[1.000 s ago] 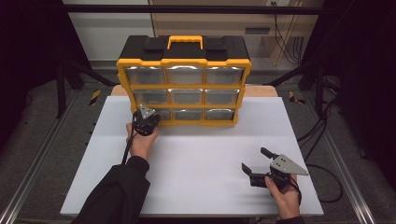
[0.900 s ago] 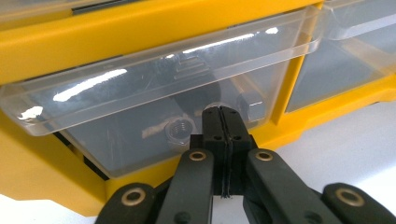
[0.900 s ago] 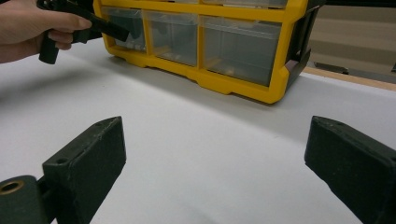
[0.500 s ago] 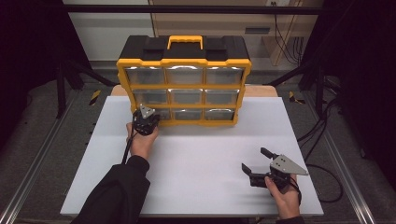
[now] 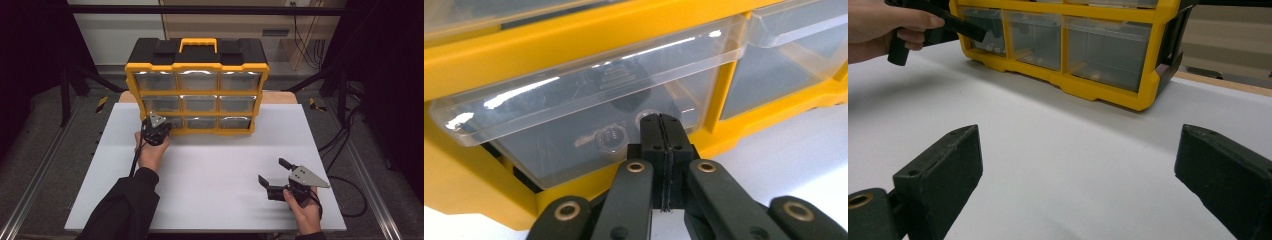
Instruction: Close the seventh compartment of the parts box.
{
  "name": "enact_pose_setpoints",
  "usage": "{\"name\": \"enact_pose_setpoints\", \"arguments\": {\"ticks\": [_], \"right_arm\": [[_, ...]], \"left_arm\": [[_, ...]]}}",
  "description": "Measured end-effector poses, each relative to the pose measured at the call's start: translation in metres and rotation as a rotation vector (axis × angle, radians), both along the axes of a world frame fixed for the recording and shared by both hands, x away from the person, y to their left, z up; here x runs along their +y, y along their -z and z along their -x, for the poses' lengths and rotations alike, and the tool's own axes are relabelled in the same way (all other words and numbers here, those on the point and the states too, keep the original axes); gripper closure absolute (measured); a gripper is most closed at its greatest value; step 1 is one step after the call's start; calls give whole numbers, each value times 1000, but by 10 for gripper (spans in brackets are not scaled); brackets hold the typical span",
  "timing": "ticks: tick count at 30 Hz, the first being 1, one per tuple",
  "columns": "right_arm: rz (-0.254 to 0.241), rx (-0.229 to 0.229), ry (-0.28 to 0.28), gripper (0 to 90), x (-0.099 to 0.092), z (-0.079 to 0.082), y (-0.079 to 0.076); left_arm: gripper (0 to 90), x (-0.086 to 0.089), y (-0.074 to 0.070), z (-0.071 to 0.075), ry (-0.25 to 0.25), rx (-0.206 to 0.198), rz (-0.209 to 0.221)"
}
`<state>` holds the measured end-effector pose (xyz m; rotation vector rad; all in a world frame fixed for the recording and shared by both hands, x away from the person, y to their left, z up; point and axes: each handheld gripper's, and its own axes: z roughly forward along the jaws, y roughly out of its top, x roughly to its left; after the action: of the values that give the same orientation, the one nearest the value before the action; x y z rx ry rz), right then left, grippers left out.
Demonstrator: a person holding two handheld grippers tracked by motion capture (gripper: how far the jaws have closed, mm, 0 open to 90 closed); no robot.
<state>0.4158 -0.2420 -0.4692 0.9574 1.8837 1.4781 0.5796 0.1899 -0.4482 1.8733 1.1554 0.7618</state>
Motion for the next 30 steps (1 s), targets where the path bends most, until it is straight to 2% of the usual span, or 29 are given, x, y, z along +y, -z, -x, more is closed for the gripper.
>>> {"name": "enact_pose_setpoints", "arguments": {"ticks": [4, 5, 8, 11, 12, 13, 15, 16, 17, 20, 30], "right_arm": [[3, -5, 4, 52, 0, 0, 0], [4, -7, 4, 52, 0, 0, 0], [2, -5, 1, 52, 0, 0, -1], [1, -6, 2, 52, 0, 0, -1], [3, -8, 1, 52, 0, 0, -1], [2, -10, 1, 51, 0, 0, -1], [1, -9, 2, 51, 0, 0, -1], [2, -10, 1, 51, 0, 0, -1], [2, -10, 1, 51, 0, 0, -1], [2, -10, 2, 51, 0, 0, -1], [7, -14, 1, 52, 0, 0, -1]], "left_arm": [[899, 0, -2, 4, 13, 1, -6], [899, 0, -2, 5, 14, -2, 6], [899, 1, -3, 7, 26, 5, -6], [899, 1, -2, 9, 28, 3, 11], [899, 2, -3, 10, 33, 9, 3], [899, 1, -2, 10, 27, 4, 24], [899, 1, -2, 12, 34, 6, 19], [899, 2, -2, 13, 42, 13, 2], [899, 1, -2, 13, 39, 6, 24], [899, 1, -2, 16, 52, 11, 11], [899, 2, -1, 24, 70, 10, 22]]}}
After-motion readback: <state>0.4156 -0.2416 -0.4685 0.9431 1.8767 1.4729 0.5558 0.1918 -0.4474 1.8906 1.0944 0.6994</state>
